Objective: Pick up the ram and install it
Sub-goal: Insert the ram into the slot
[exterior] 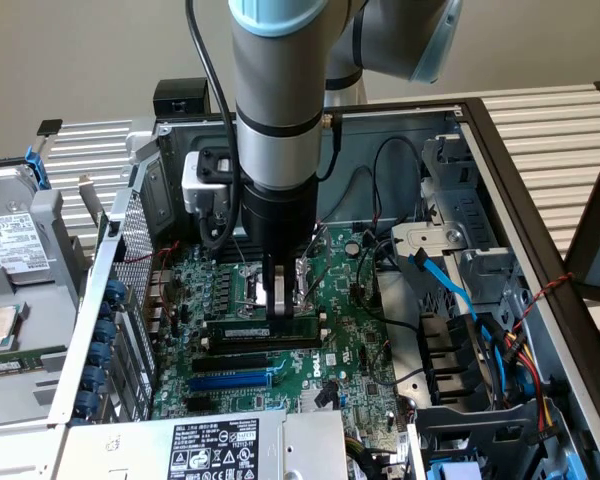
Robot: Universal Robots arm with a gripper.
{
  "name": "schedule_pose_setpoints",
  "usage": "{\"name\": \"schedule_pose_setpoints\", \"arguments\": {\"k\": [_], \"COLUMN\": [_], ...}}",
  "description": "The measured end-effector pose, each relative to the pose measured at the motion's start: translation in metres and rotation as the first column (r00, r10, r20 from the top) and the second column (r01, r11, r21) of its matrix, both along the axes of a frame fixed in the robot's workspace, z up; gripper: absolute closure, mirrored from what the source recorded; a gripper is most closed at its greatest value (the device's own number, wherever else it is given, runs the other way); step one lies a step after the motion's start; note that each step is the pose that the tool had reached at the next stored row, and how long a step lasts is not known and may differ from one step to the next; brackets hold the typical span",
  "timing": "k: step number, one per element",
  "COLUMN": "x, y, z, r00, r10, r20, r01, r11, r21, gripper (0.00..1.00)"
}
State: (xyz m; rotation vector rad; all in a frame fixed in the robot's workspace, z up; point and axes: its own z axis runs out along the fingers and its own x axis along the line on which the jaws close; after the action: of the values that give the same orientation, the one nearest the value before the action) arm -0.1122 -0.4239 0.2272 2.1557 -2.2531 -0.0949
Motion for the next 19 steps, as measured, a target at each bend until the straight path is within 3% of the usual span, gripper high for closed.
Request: {"name": "schedule_pose_setpoints", "arguments": {"k": [9,11,14,19], "x": [-0.0001,-0.0002,-0.0008,-0.0017], "y": [0.0001,0.0000,0.0000,0.0001], "z": [0.0023,0.0025,0.0026,0.0023], "r00": [1.0000,0.9999,0.9995,0.9995], "r10": [0.003,0.003,0.003,0.004], "r20": [0.0045,0.0107,0.0300,0.0315], "r01": [-0.003,-0.003,-0.003,-0.004], "r11": [1.0000,1.0000,1.0000,1.0000], "r21": [0.0003,-0.0001,-0.0007,-0.0003], "gripper": [0.87,0.87,0.87,0.87]}}
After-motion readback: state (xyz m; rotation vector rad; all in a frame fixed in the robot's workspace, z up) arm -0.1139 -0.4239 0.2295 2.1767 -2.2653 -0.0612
